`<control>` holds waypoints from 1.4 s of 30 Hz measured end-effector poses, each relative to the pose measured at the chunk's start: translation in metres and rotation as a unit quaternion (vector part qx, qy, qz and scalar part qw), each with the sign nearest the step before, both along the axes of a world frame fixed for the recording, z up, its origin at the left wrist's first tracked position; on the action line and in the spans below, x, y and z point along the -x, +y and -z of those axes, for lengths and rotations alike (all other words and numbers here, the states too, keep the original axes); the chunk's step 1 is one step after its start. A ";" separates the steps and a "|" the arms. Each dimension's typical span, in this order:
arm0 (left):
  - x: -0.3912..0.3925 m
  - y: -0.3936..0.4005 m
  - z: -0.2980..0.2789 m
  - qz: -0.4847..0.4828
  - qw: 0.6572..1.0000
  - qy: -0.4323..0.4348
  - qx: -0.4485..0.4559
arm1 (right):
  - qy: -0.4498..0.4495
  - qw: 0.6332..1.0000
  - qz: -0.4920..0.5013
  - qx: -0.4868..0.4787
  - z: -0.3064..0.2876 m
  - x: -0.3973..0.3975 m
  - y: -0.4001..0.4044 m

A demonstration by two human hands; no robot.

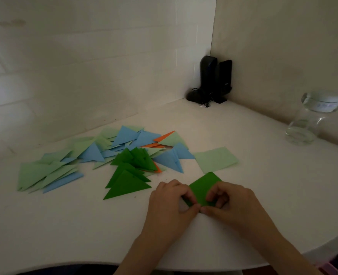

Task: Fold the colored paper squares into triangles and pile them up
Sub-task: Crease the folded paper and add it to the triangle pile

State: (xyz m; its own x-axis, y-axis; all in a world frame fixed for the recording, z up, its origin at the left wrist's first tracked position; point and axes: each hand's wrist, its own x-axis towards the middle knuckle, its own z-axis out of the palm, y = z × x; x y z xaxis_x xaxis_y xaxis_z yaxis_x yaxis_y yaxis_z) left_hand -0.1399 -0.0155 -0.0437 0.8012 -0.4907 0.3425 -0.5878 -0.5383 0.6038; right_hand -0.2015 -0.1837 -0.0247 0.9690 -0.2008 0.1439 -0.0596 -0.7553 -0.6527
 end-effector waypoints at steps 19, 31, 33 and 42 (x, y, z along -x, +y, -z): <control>0.000 0.021 -0.010 0.085 0.995 0.047 -0.010 | 0.006 0.997 -0.051 0.048 -0.001 0.009 -0.003; 0.011 0.022 -0.006 0.068 0.989 -0.109 -0.076 | -0.059 0.979 -0.185 0.059 -0.003 0.006 -0.010; 0.012 0.020 -0.005 0.048 0.987 -0.132 -0.075 | -0.071 0.979 -0.170 0.093 0.003 0.007 -0.011; 0.010 0.019 -0.003 0.037 0.997 -0.061 -0.027 | -0.100 0.979 -0.135 0.113 0.013 0.025 -0.012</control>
State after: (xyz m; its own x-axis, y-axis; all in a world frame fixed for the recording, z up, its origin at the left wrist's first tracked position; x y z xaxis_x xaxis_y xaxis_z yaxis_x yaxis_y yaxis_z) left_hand -0.1497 0.0038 -0.0408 0.7162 -0.5666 0.4075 -0.6945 -0.5208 0.4964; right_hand -0.2267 -0.1960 -0.0376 0.9302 0.1176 0.3476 0.2743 -0.8522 -0.4456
